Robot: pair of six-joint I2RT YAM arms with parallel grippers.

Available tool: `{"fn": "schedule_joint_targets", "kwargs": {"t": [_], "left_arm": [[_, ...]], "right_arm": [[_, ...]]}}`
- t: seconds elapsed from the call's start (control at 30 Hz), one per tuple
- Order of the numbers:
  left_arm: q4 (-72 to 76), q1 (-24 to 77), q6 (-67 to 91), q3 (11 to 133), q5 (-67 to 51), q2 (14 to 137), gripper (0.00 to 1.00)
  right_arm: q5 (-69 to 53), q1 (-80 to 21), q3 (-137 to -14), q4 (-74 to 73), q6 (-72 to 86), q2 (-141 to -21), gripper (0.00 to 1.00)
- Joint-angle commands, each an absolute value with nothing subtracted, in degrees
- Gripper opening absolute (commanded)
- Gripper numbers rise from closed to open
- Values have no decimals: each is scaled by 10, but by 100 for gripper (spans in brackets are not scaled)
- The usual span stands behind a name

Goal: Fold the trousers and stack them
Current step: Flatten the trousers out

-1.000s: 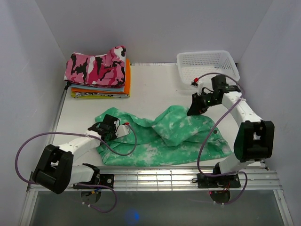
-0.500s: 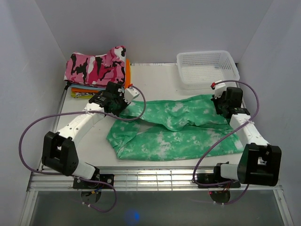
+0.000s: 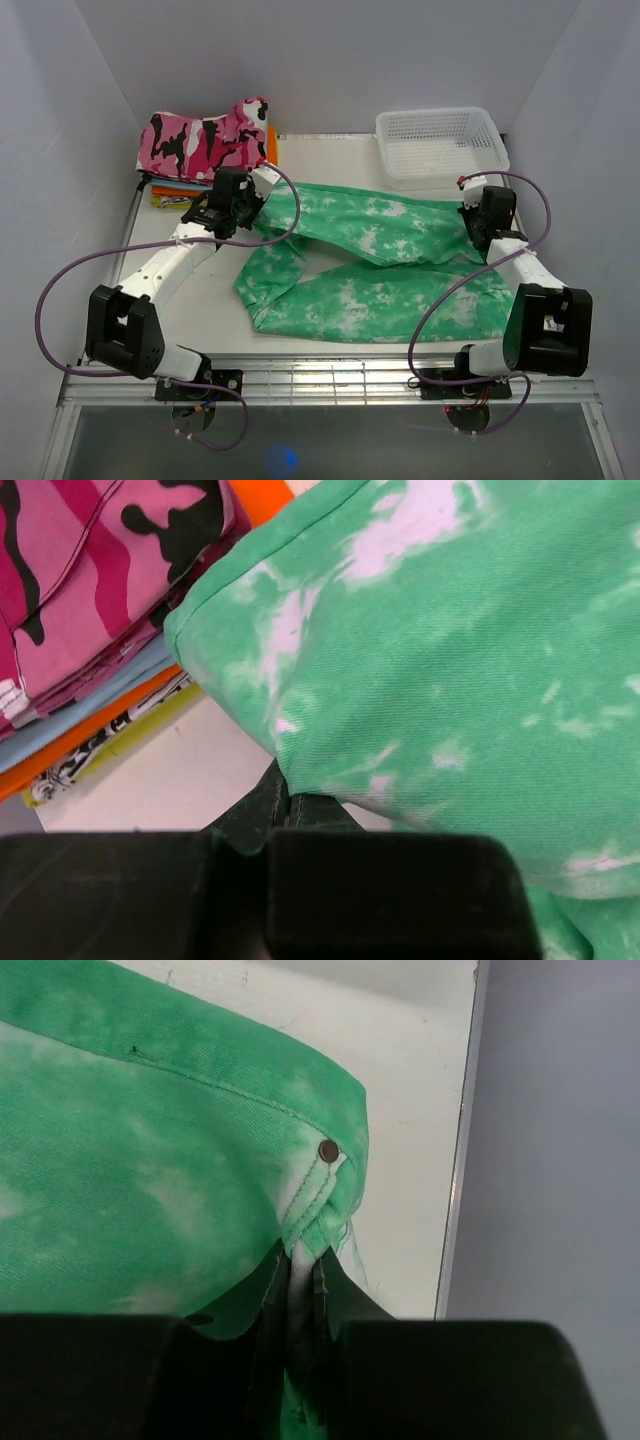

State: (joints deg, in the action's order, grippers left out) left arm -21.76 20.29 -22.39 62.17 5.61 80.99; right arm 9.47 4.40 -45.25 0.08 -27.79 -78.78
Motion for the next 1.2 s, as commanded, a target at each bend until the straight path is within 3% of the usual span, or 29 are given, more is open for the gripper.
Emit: {"fn": "schedule_joint_targets", "kwargs": {"t": [0.0, 0.07, 0.1, 0.2, 0.27, 0.3, 0.43, 0.47, 0.53, 0.57, 0.63, 0.67, 0.87, 1.03, 1.17], "left_arm": [[-221, 205, -274, 639, 20, 792, 0], [-238, 237, -298, 652, -40, 800, 0], [-247, 253, -305, 663, -53, 809, 0], [-237, 343, -333, 679, -62, 842, 0], [-223, 405, -339, 697, -60, 872, 0], [-216, 419, -331, 727, -55, 892, 0], [-249, 451, -274, 867, -27, 1030, 3], [-263, 450, -262, 901, -15, 1077, 15], [-310, 443, -231, 961, 14, 1110, 24], [-329, 422, -220, 999, 4, 1114, 35], [-346, 392, -183, 995, -48, 1087, 48], [-350, 360, -176, 967, -61, 1049, 60], [-416, 297, -169, 839, -82, 909, 58], [-469, 297, -156, 765, -135, 864, 43], [-457, 322, -143, 745, -133, 903, 48]], "right_arm": [[117, 59, -453, 24, -298, -793, 26], [83, 59, -475, -30, -284, -799, 50], [61, 59, -482, -44, -280, -802, 72], [36, 59, -519, -90, -262, -804, 93], [24, 59, -543, -116, -257, -803, 100], [9, 59, -549, -124, -255, -802, 90], [-59, 59, -577, -183, -260, -789, 90], [-75, 60, -582, -198, -265, -786, 90], [-113, 59, -593, -240, -282, -780, 90], [-121, 59, -598, -257, -288, -778, 90], [-131, 59, -607, -298, -302, -773, 90], [-133, 59, -609, -311, -307, -771, 90], [-160, 61, -600, -395, -341, -754, 92], [-198, 61, -597, -458, -346, -766, 100], [-181, 61, -572, -455, -337, -784, 100]]}}
